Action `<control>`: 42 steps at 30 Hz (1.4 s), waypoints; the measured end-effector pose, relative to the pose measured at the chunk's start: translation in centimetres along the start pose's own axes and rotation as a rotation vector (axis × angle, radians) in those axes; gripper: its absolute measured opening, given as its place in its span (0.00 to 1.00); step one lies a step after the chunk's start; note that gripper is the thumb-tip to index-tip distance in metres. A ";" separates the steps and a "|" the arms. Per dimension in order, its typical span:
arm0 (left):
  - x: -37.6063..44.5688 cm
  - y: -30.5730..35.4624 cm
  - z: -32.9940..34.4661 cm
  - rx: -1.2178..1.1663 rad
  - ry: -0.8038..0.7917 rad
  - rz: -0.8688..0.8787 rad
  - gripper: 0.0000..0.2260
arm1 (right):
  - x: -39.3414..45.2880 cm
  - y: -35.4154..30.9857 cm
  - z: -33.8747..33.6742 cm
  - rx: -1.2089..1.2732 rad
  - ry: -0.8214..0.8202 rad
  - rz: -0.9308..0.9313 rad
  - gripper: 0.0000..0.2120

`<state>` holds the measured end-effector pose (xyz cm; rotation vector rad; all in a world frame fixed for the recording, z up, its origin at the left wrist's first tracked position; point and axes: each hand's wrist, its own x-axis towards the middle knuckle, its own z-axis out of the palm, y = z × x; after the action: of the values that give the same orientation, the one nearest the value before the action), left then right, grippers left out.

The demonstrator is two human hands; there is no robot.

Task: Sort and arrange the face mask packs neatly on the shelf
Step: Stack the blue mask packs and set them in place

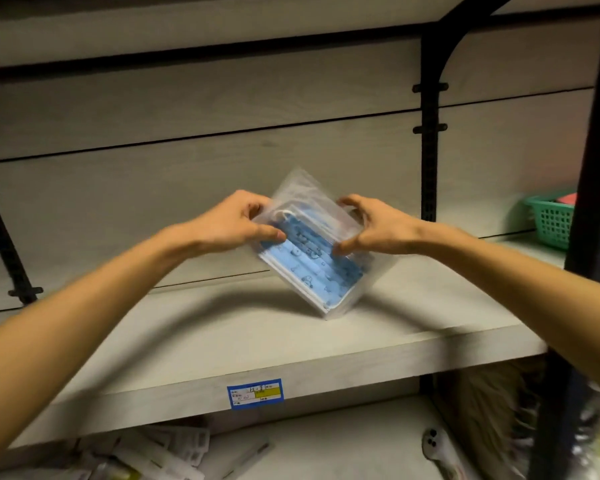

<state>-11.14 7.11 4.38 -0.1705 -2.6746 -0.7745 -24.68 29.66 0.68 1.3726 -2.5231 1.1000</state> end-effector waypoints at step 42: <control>-0.6 4.0 14.5 -0.349 -0.243 -0.473 0.21 | -9.6 5.9 -2.5 0.222 -0.240 0.580 0.49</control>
<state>-14.04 18.26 -5.31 0.3165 -2.8158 -1.4486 -24.02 40.07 -4.33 0.8567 -3.1754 1.4060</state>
